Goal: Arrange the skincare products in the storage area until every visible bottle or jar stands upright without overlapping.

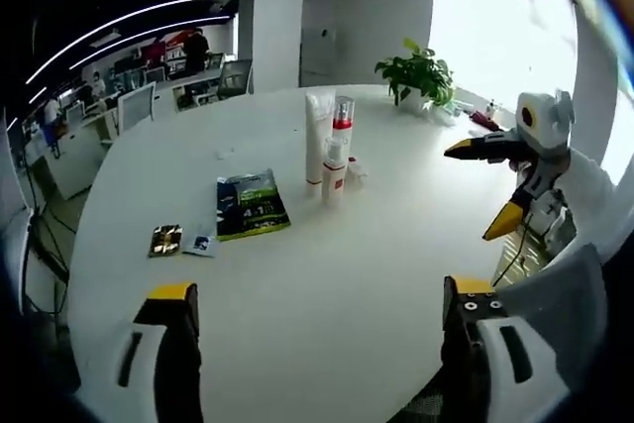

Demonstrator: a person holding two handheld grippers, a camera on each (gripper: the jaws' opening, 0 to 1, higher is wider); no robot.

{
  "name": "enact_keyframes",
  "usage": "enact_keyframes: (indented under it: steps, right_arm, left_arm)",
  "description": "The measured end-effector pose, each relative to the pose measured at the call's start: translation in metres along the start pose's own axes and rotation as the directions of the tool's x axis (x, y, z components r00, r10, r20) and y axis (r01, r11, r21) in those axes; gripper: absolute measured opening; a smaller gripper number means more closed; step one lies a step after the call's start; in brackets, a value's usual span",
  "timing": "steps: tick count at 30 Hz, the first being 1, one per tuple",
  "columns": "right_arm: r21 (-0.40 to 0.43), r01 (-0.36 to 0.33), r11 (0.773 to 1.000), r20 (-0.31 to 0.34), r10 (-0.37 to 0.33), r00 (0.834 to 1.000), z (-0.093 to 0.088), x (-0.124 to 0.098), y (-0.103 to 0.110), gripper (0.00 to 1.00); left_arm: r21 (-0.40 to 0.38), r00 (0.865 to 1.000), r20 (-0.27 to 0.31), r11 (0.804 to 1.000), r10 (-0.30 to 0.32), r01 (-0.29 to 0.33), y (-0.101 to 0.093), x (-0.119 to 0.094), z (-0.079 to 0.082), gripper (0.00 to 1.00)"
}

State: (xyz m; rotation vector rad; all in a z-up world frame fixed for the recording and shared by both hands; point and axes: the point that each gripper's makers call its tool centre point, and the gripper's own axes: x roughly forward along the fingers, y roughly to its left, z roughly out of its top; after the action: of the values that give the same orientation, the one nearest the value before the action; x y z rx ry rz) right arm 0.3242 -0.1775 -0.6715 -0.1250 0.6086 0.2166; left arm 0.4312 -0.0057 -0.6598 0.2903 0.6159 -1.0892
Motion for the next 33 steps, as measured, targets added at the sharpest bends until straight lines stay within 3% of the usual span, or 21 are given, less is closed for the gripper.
enact_keyframes:
  steps: [6, 11, 33]
  right_arm:
    - [0.035, 0.027, 0.999, 0.012, -0.028, 1.0, 0.0, -0.007, -0.002, 0.99]
    - [0.044, 0.017, 0.999, -0.029, -0.016, 0.999, -0.008, -0.015, 0.005, 0.99]
    - [0.079, 0.052, 0.996, -0.014, -0.051, 0.999, -0.008, -0.024, 0.019, 0.99]
  left_arm:
    - [-0.026, 0.999, 0.018, 0.999, -0.043, 0.044, -0.006, -0.024, -0.004, 0.99]
    - [-0.081, 0.999, 0.03, 0.997, -0.009, 0.011, 0.003, -0.039, -0.01, 0.99]
    - [-0.116, 0.999, 0.037, 0.993, 0.009, -0.005, 0.025, -0.059, -0.022, 0.99]
